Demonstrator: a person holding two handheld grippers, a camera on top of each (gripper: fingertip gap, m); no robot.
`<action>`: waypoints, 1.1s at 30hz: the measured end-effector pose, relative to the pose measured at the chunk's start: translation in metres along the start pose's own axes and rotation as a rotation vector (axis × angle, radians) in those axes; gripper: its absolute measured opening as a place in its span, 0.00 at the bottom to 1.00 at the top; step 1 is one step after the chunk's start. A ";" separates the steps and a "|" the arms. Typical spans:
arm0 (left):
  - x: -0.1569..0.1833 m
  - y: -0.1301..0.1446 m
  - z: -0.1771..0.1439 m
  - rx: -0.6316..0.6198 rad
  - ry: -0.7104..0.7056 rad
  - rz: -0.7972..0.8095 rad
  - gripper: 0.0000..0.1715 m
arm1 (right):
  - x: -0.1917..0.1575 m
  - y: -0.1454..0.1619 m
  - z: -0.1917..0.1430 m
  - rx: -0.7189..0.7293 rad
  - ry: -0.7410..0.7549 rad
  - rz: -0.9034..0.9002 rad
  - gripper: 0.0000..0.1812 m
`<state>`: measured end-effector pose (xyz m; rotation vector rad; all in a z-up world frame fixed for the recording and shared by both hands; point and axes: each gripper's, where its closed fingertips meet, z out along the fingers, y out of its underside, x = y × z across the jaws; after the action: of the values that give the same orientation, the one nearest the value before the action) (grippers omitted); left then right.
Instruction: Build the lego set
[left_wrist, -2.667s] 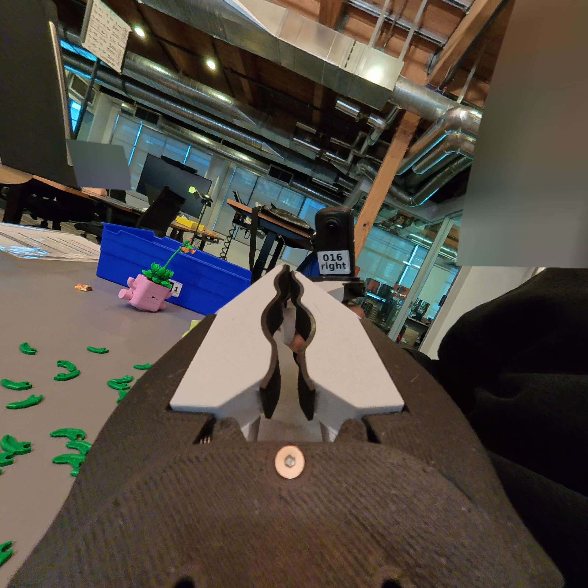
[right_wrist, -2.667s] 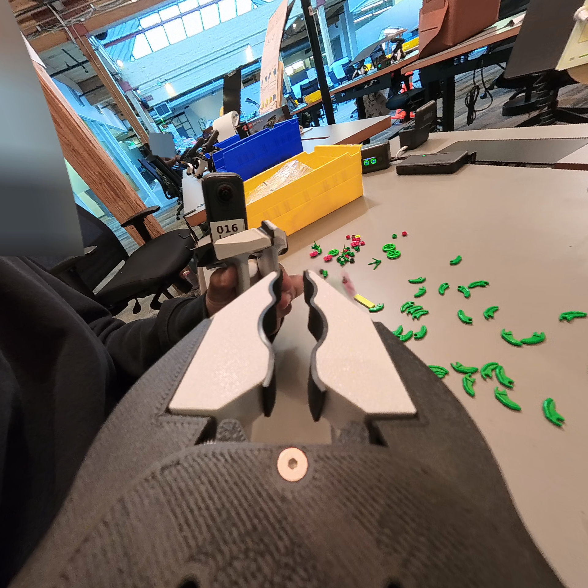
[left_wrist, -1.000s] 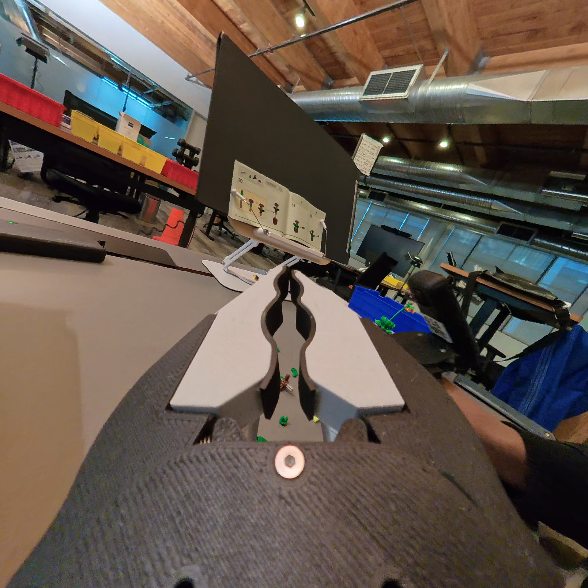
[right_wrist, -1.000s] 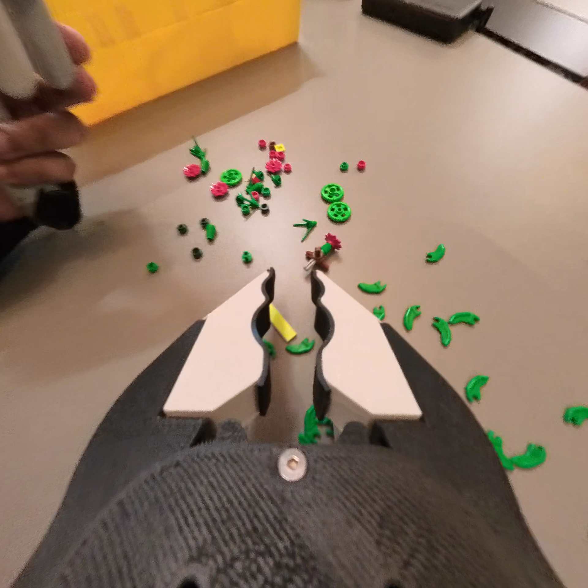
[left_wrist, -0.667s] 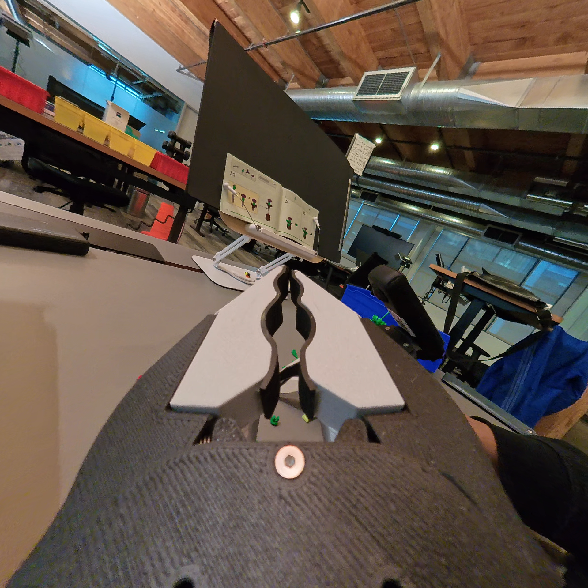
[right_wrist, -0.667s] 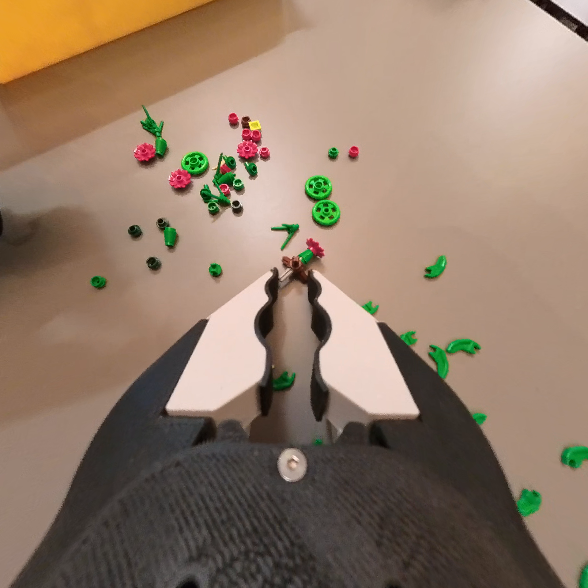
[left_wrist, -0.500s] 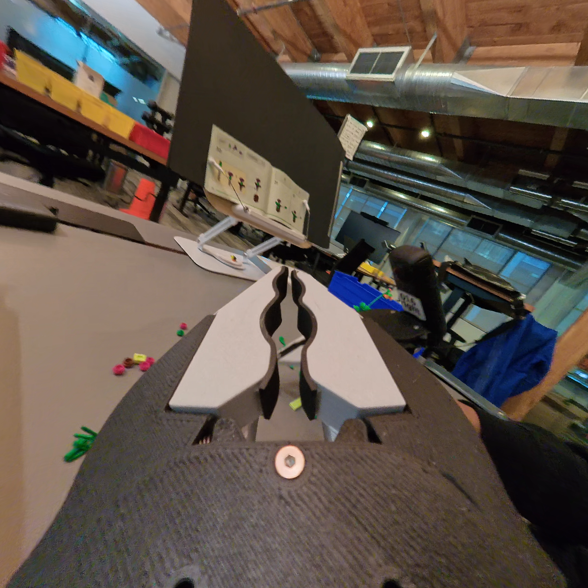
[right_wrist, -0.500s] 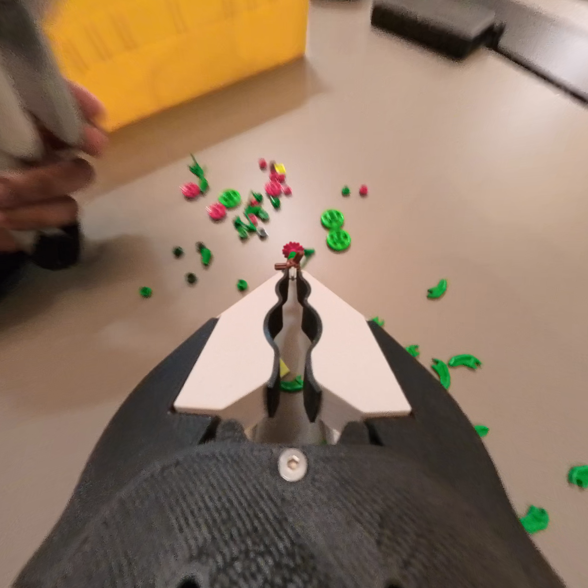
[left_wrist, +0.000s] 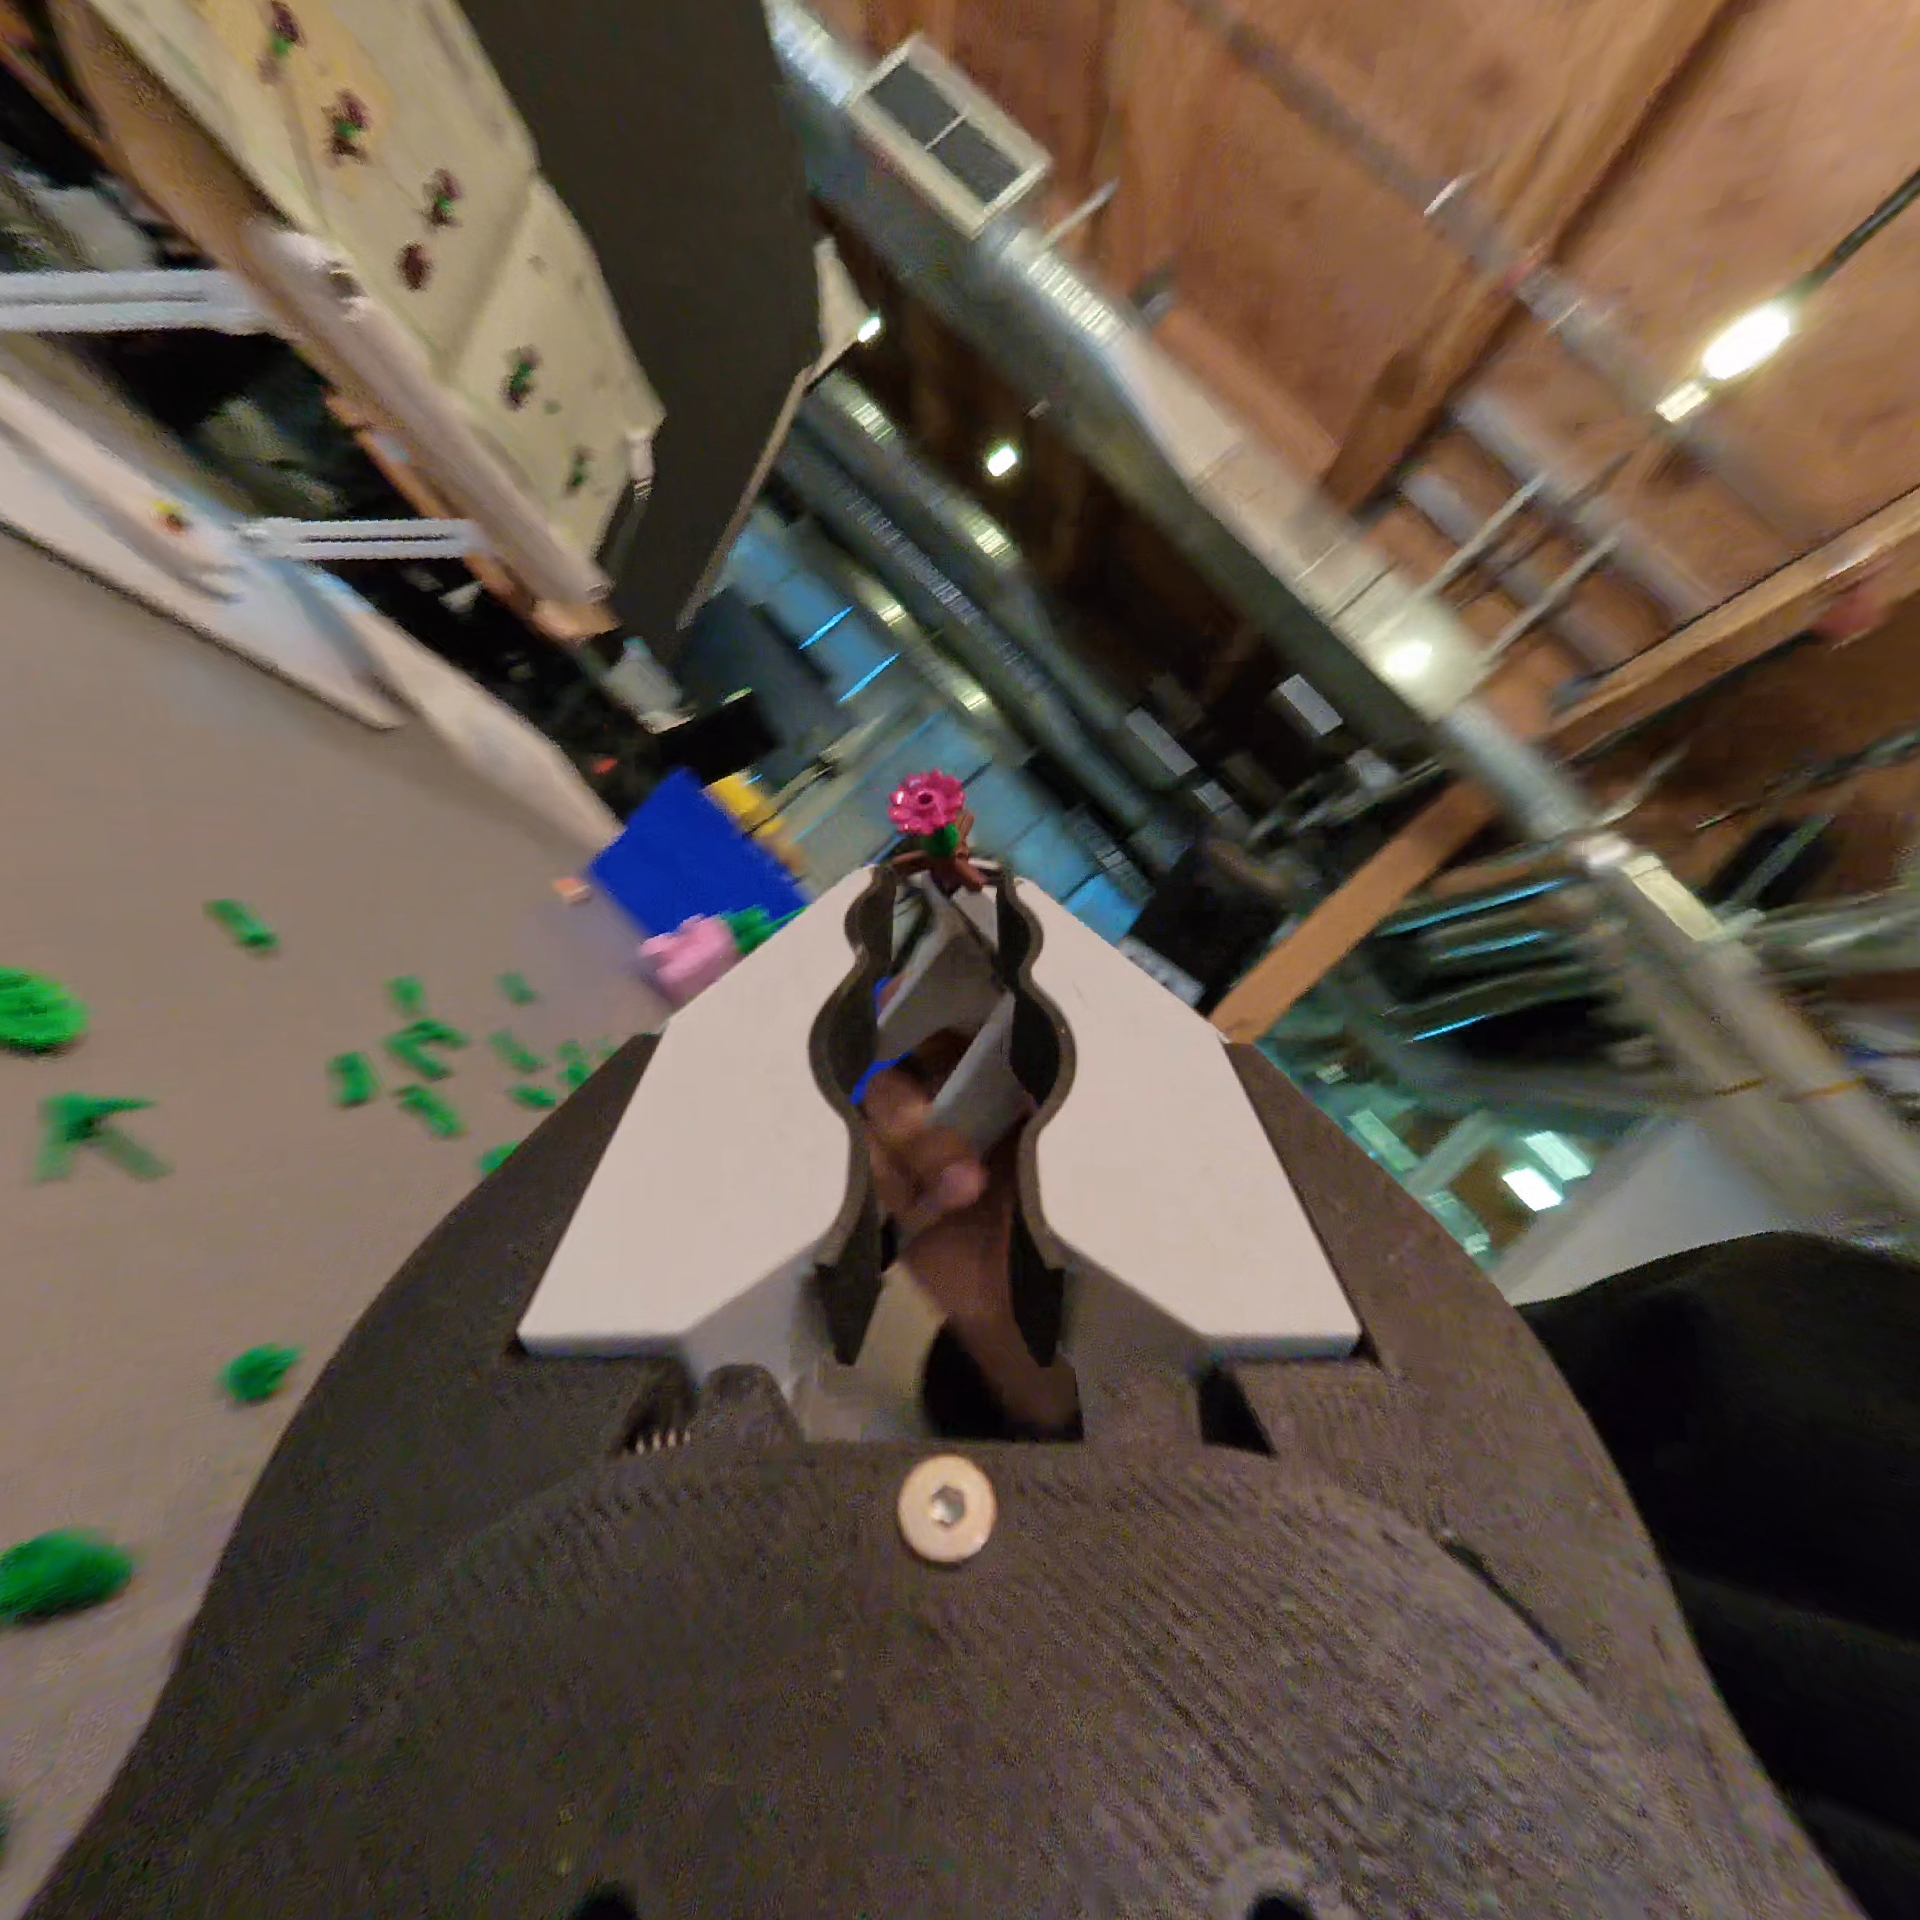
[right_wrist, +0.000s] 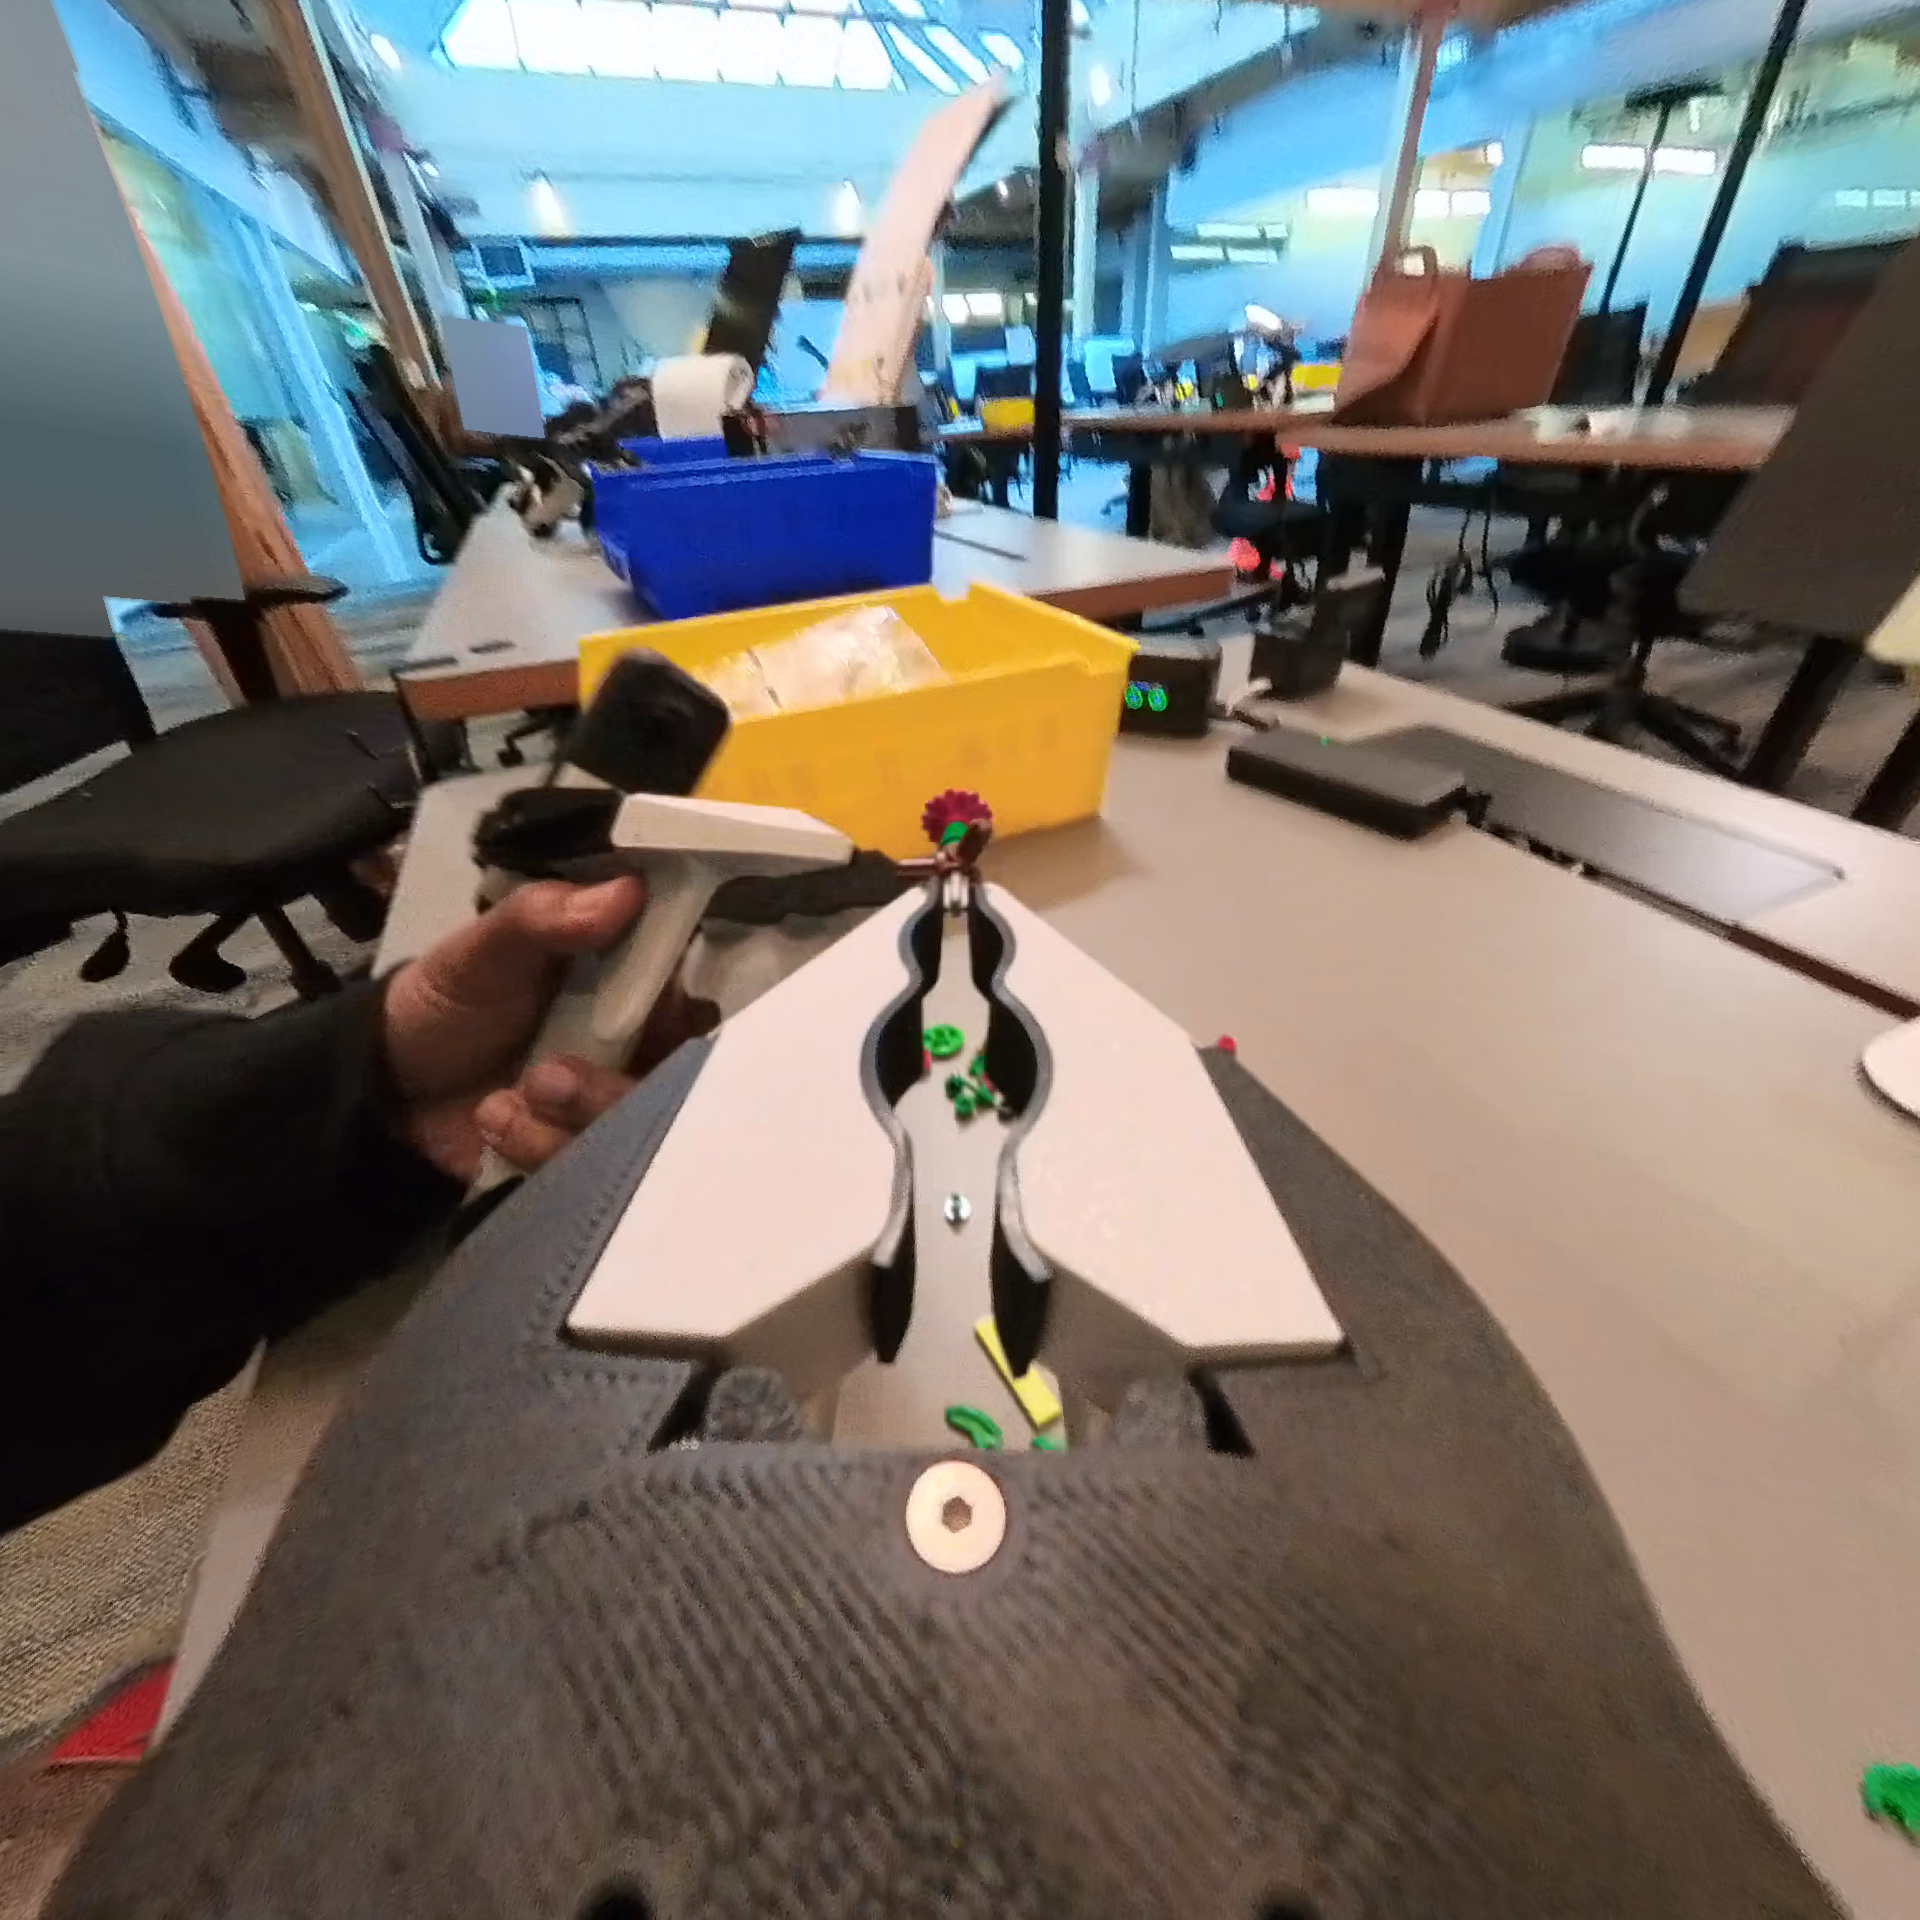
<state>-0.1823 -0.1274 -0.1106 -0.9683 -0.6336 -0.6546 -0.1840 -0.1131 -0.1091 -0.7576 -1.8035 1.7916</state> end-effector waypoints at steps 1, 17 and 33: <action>0.006 -0.002 0.002 0.030 0.048 -0.038 0.10 | -0.004 -0.005 -0.001 0.018 -0.009 -0.011 0.01; 0.020 -0.012 0.005 0.207 0.157 -0.122 0.02 | -0.022 -0.012 0.004 0.028 -0.025 -0.055 0.01; -0.004 -0.075 -0.057 0.274 -0.180 0.234 0.02 | 0.005 0.016 0.005 -0.111 0.073 0.024 0.14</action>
<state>-0.2296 -0.2083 -0.0982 -0.8332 -0.7340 -0.2661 -0.1907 -0.1138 -0.1253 -0.8799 -1.8651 1.6675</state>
